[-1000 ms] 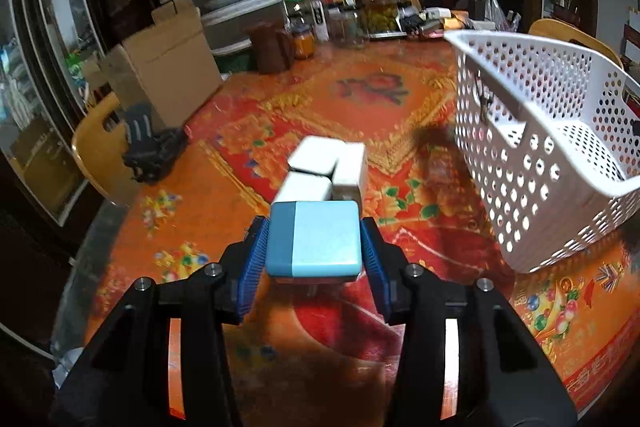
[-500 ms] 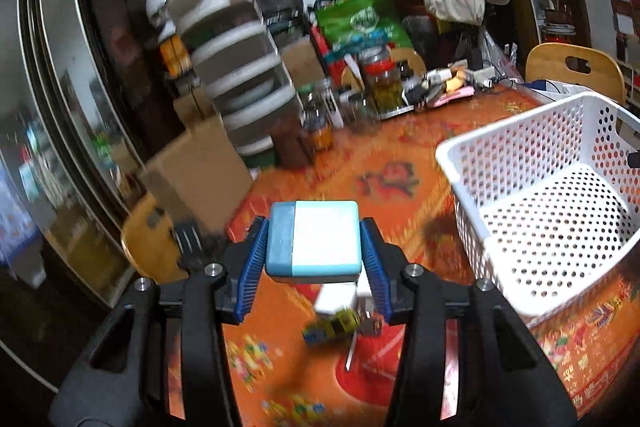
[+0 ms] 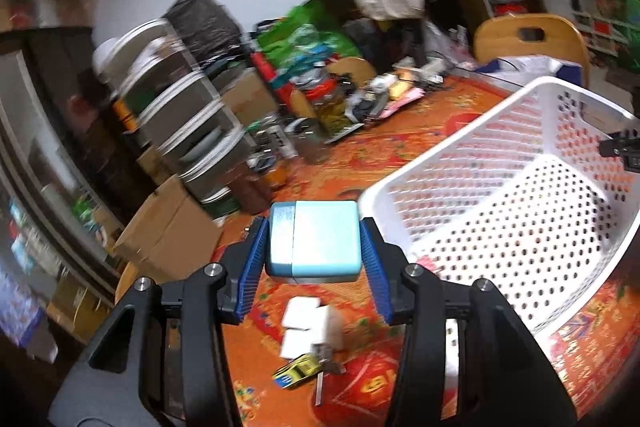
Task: Organize rigid objects
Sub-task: 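Lift the light-blue block into the basket and release it with the left gripper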
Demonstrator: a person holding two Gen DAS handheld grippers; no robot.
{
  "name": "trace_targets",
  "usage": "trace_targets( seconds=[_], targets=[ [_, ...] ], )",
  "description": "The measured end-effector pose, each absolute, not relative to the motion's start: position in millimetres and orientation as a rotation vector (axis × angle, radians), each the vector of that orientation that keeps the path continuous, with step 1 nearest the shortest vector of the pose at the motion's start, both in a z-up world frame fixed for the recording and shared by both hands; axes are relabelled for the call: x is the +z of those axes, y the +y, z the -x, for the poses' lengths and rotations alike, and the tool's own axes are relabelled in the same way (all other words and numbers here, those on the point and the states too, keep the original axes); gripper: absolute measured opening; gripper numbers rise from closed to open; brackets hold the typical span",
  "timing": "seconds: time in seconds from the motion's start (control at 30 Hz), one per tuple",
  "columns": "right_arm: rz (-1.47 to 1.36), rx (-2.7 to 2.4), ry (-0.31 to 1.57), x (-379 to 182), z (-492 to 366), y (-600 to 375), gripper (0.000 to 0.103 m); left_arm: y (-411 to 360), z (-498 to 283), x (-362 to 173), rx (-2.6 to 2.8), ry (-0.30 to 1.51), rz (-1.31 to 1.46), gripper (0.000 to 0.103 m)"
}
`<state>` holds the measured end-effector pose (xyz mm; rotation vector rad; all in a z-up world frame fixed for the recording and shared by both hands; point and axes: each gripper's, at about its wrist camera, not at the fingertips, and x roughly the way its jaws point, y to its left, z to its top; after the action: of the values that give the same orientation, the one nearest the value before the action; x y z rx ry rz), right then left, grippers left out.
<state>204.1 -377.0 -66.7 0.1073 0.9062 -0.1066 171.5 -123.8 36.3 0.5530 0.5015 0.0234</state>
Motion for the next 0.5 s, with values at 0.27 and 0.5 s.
trace_targets(
  seconds=[0.27, 0.5],
  targets=[
    [-0.106, -0.105, 0.907, -66.7, -204.0, -378.7, 0.014, -194.3, -202.8, -1.1, -0.057, 0.622, -0.664, 0.044],
    [-0.120, -0.093, 0.899, -66.7, -203.1, -380.3, 0.014, -223.7, -229.2, -33.1, -0.126, 0.752, -0.727, 0.044]
  ],
)
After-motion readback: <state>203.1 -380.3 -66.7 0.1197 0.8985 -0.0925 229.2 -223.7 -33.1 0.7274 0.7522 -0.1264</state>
